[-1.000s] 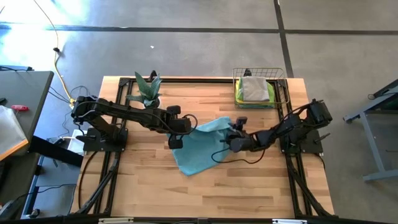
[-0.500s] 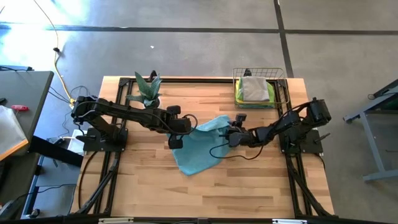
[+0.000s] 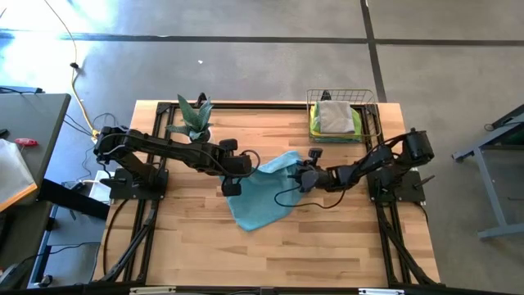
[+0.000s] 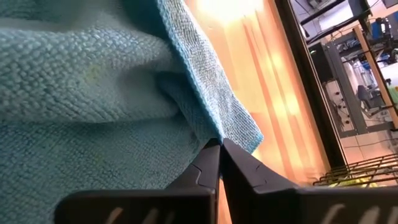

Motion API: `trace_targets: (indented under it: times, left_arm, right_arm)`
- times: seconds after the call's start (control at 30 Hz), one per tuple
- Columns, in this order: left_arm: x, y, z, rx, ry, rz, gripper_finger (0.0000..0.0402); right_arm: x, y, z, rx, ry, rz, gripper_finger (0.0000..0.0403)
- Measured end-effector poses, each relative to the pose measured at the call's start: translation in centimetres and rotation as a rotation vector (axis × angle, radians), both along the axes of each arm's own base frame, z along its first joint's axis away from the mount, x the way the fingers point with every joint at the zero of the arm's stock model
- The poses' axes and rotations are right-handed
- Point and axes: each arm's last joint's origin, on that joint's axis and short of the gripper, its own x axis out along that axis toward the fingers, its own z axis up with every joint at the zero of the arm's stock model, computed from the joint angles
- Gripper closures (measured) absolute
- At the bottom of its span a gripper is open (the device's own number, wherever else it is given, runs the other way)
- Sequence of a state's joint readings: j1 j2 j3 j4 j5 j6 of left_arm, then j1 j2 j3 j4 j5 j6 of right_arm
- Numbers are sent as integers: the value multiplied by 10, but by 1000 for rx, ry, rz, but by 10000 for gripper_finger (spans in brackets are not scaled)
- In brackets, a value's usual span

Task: Fold microfiber towels
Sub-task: Fold the blue towel

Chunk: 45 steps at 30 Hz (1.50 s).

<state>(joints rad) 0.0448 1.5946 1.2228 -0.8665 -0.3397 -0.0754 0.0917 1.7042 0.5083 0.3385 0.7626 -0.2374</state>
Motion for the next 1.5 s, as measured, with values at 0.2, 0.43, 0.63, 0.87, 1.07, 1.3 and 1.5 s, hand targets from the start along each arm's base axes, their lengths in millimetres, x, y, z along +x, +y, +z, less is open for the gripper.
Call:
trace_targets:
  times: [0.2,0.43,0.63,0.87,1.07,1.3,1.5]
  left_arm:
    - [-1,-1,10,-5,-19,15,401]
    - [-10,-8,47,-1,-20,-2,401]
    - [-15,-10,61,12,31,-6,402]
    - [-23,-4,79,265,103,-6,402]
    - [-23,4,98,472,132,-15,402]
    - [-24,17,111,664,155,48,402]
    - [-21,7,106,445,70,22,401]
  right_arm:
    - [-4,0,14,6,-12,27,402]
    - [-18,3,75,272,-240,42,402]
    - [-28,8,142,461,-221,-11,403]
    - [-29,10,206,501,-95,-141,403]
    - [-23,-1,232,383,-53,-177,403]
    - [-17,-27,250,161,-34,-233,403]
    - [-19,-27,242,357,-23,-226,403]
